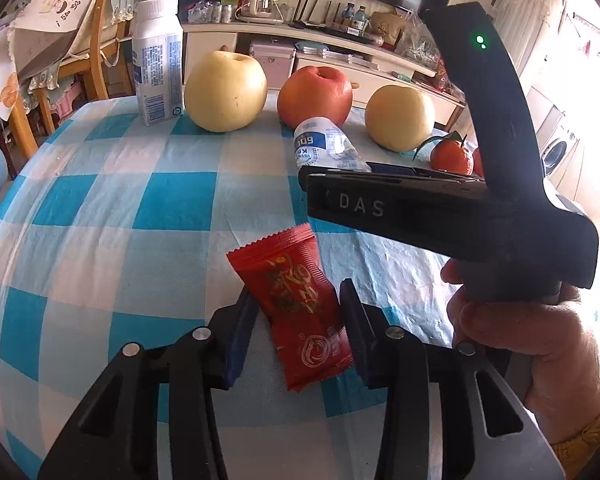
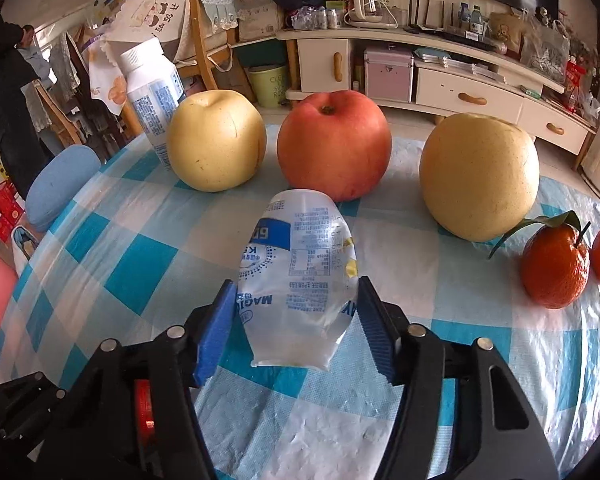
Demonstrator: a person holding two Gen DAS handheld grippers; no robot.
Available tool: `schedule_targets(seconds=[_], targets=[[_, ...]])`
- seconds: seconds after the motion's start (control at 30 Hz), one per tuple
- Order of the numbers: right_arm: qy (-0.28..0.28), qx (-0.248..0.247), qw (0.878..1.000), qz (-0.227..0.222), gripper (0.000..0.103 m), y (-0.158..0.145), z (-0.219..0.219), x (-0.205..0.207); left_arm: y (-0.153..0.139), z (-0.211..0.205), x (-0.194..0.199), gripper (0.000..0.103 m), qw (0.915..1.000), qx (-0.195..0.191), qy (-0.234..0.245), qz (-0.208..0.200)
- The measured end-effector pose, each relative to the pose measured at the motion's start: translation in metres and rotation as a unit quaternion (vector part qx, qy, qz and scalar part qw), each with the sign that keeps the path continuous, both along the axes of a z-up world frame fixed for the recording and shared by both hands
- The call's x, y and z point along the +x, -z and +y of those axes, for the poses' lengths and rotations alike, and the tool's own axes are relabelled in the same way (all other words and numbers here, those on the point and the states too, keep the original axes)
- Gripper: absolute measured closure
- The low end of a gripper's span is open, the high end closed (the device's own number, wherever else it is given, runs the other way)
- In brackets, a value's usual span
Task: Collect trash
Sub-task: 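Grasp the red wrapper with the left tool while the right tool grasps the crumpled plastic bottle, then carry the red wrapper and plastic bottle to the pink bucket and open both tools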
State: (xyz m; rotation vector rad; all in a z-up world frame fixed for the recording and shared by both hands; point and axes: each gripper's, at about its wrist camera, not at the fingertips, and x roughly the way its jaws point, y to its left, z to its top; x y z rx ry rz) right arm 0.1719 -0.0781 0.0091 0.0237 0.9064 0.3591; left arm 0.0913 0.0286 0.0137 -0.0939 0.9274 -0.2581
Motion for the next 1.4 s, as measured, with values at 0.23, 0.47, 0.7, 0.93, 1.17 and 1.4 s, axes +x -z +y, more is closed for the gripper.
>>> schedule_targets(seconds=[0.23, 0.47, 0.7, 0.93, 1.17, 1.4], targets=[[0.002, 0.008, 1.000, 0.001, 0.042, 0.001, -0.002, -0.003, -0.003, 0.004, -0.004, 0.065, 0.9999, -0.013, -0.002, 0.002], [-0.006, -0.010, 1.000, -0.012, 0.042, -0.005, 0.008, -0.020, -0.008, 0.014, -0.012, 0.067, 0.9996, -0.028, -0.005, -0.006], [0.000, -0.014, 1.000, -0.021, 0.042, -0.008, 0.011, -0.044, -0.011, 0.025, -0.025, 0.069, 0.9994, -0.034, -0.005, -0.008], [0.010, -0.009, 1.000, -0.021, 0.042, -0.016, 0.008, -0.072, -0.020, 0.043, -0.045, 0.070, 0.9985, -0.049, -0.005, -0.024], [0.033, 0.015, 0.999, -0.016, 0.042, -0.022, 0.002, -0.101, -0.021, 0.059, -0.065, 0.070, 0.9984, -0.051, -0.011, -0.021], [0.036, 0.021, 0.999, -0.013, 0.042, -0.027, 0.003, -0.134, -0.022, 0.078, -0.090, 0.070, 0.9977, -0.060, -0.024, -0.024]])
